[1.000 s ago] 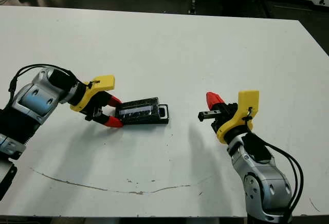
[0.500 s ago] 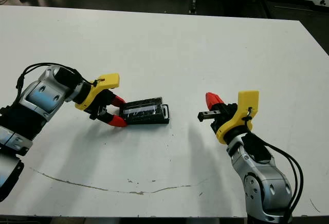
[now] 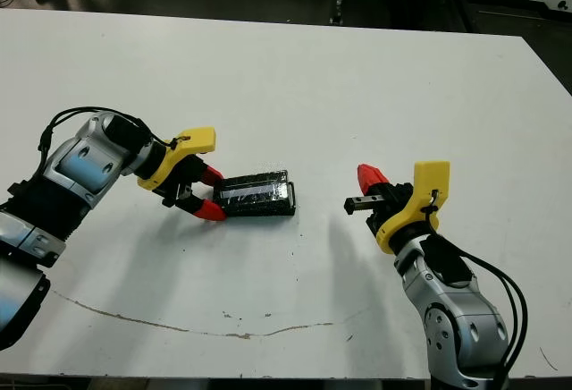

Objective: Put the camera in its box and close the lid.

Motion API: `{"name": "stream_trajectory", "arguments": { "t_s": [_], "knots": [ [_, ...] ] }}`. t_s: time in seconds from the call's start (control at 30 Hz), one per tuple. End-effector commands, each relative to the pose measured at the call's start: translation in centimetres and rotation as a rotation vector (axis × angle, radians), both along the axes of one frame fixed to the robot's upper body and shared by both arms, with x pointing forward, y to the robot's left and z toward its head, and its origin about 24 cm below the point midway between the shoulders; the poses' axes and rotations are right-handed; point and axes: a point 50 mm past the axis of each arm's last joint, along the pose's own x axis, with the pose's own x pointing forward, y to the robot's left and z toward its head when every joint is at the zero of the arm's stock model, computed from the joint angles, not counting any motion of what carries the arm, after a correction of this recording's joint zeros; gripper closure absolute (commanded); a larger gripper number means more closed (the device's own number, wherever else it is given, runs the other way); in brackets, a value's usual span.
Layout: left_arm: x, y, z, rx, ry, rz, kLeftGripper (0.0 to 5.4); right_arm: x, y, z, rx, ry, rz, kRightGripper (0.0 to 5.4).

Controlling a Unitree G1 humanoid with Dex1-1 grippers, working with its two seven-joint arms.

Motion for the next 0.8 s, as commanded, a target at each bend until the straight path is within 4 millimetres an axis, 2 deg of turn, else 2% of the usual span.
{"name": "stream_trajectory", "arguments": {
  "t_s": [0.03,0.8],
  "knots": [
    [-1.2,-1.7,-2.5,-0.007,0.100,-0.072,2.24,-0.2,-0.5,-0.3,-0.008,0.018,-0.018,5.40],
    [-1.1,-3.1,-2.1,0.006,0.105,-0.070,2.24,-0.3,-0.5,-0.4,-0.007,0.024,-0.020,5.40]
  ]
}}
